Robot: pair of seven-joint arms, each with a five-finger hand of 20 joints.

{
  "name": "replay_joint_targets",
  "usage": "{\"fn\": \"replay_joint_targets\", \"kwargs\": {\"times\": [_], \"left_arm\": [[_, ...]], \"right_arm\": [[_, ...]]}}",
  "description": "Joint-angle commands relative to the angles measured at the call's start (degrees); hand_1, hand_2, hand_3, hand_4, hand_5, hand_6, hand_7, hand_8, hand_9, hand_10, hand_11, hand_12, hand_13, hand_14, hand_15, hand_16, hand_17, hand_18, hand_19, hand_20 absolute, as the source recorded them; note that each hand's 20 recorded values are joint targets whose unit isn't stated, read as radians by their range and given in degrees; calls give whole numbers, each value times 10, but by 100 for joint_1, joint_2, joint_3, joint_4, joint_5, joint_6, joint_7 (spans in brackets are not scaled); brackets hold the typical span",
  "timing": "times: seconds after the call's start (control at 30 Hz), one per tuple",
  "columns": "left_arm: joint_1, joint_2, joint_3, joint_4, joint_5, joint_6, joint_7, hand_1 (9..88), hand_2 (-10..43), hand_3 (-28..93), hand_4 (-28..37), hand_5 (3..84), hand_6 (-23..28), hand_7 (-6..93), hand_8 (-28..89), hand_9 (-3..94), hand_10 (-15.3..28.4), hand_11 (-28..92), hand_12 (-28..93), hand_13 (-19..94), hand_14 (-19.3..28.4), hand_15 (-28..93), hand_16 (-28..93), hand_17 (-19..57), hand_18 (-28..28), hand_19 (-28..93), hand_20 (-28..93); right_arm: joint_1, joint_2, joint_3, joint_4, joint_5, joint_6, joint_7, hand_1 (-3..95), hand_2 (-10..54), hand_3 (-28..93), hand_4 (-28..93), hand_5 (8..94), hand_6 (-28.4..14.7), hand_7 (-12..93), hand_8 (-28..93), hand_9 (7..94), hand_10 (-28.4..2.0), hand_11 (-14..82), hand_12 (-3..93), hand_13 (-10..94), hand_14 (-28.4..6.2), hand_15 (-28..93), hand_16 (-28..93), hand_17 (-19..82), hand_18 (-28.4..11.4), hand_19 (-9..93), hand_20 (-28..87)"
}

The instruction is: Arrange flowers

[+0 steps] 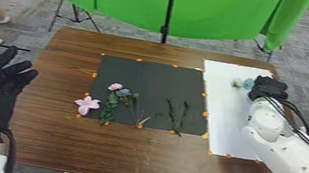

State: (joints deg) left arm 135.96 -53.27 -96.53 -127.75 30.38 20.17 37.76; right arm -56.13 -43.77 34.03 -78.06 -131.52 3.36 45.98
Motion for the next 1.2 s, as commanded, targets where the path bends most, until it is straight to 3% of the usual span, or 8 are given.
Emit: {"fn": "replay_joint_targets", "kwargs": {"times": [0.03, 0.17, 0.23, 0.5, 0.63, 0.77, 1.03, 1.2], "left_arm": [[238, 16, -109, -93, -66, 99, 109, 251, 80, 740, -224, 355, 86, 137, -82, 339, 201, 349, 153, 241, 246, 639, -88, -74, 208, 487, 353], [218, 15, -138, -100, -68, 113, 60, 250, 79, 742, -224, 356, 87, 136, -81, 339, 200, 350, 153, 241, 245, 639, -88, -73, 208, 487, 353], [172, -78, -150, -95, 22, 67, -58, 251, 79, 742, -224, 356, 86, 137, -81, 339, 200, 349, 153, 241, 245, 639, -88, -74, 208, 487, 353], [55, -104, -103, -69, 118, 5, -232, 251, 80, 741, -224, 356, 86, 139, -82, 339, 201, 349, 153, 241, 245, 639, -88, -74, 208, 487, 353], [6, -166, -107, -54, 201, -55, -352, 251, 80, 740, -224, 356, 86, 139, -82, 340, 201, 349, 153, 241, 245, 639, -88, -73, 209, 488, 353], [-42, -110, -77, -34, 191, -52, -368, 250, 80, 740, -223, 356, 86, 138, -82, 340, 202, 349, 152, 242, 246, 639, -88, -73, 208, 488, 353], [-126, -159, -52, -3, 230, -99, -455, 250, 80, 741, -222, 356, 87, 138, -82, 339, 201, 350, 153, 242, 245, 640, -88, -74, 208, 488, 354], [-63, -84, -47, -10, 152, -36, -309, 250, 80, 742, -222, 356, 87, 140, -82, 340, 201, 350, 153, 242, 246, 639, -88, -73, 208, 488, 354]], "right_arm": [[269, 63, 57, -771, 164, 590, -1, 576, -95, 642, -283, 906, 29, 153, 8, 937, -40, 231, 271, 843, -18, 627, 190, 343, -208, 926, 420], [203, -54, 181, -1370, 329, 581, -436, 573, -95, 657, -283, 911, 23, 148, 13, 937, -48, 244, 264, 848, -20, 624, 196, 345, -210, 930, 418], [166, -134, 149, -1671, 450, 462, -655, 571, -95, 662, -283, 911, 22, 148, 16, 937, -50, 245, 262, 848, -20, 624, 199, 345, -209, 931, 416], [-583, -760, 392, -2527, 489, -734, -1501, 556, -95, 687, -283, 906, 19, 145, 26, 937, -54, 240, 272, 831, -27, 639, 209, 328, -206, 932, 421], [-748, -1060, 381, -2580, 303, -1147, -1707, 550, -95, 696, -283, 902, 18, 145, 31, 937, -56, 233, 282, 814, -34, 652, 211, 317, -206, 932, 422], [-681, -1271, 194, -2424, 100, -1256, -1835, 548, -95, 696, -283, 895, 20, 144, 30, 937, -59, 228, 290, 803, -37, 665, 207, 309, -205, 932, 423], [-626, -1464, 49, -2342, -291, -1490, -2014, 534, -95, 698, -283, 878, 24, 141, 19, 927, -61, 228, 309, 773, -45, 689, 200, 292, -207, 931, 426], [-656, -1370, 102, -2417, -404, -1696, -2039, 474, -95, 721, -283, 792, 5, 126, -13, 876, -72, 272, 295, 732, -56, 724, 182, 273, -211, 923, 441]]}}
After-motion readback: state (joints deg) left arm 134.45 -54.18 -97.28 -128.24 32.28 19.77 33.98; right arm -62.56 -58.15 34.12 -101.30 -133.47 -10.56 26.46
